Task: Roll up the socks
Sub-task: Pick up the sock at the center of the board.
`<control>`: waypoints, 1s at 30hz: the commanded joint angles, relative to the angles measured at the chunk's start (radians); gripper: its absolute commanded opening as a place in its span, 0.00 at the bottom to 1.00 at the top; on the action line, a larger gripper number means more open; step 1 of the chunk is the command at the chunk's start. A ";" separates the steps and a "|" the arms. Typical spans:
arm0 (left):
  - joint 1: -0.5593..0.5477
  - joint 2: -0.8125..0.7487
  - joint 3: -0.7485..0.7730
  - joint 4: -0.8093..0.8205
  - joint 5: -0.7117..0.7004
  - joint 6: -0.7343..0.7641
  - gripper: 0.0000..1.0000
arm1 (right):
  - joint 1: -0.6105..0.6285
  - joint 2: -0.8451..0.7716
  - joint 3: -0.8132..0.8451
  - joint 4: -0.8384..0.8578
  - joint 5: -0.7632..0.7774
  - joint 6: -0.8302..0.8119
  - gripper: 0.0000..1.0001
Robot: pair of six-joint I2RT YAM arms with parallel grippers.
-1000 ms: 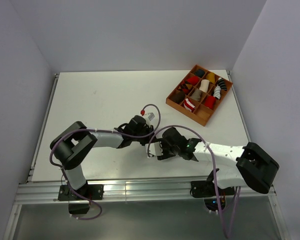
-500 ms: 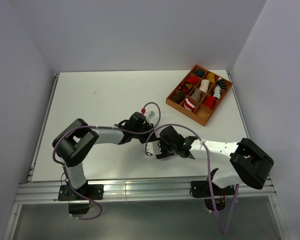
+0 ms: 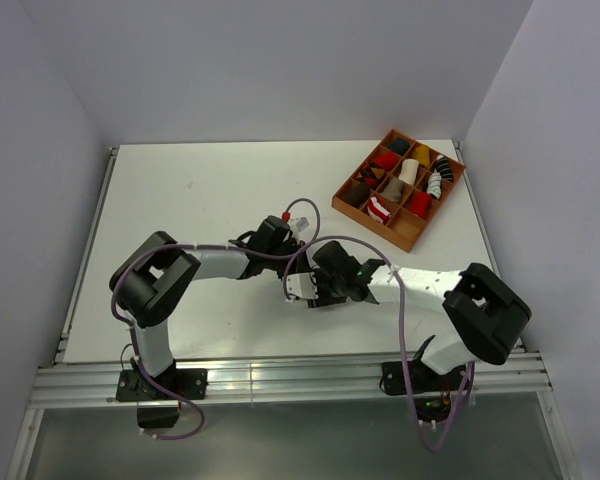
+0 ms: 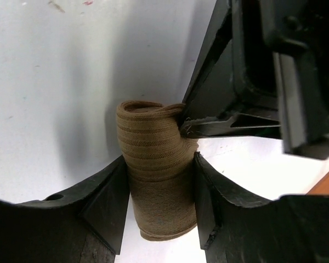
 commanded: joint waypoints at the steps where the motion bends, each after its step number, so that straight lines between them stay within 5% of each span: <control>1: 0.008 0.020 0.013 -0.064 -0.018 0.050 0.00 | -0.030 0.075 0.011 -0.110 -0.059 0.022 0.27; 3: 0.018 0.001 0.010 -0.054 -0.009 0.046 0.00 | -0.051 0.079 0.031 -0.127 -0.088 0.034 0.17; 13: 0.083 -0.141 -0.047 0.053 0.063 -0.020 0.08 | -0.166 0.093 0.105 -0.196 -0.166 0.092 0.01; 30: 0.112 -0.233 -0.056 0.047 0.096 0.009 0.33 | -0.240 0.101 0.162 -0.248 -0.225 0.135 0.00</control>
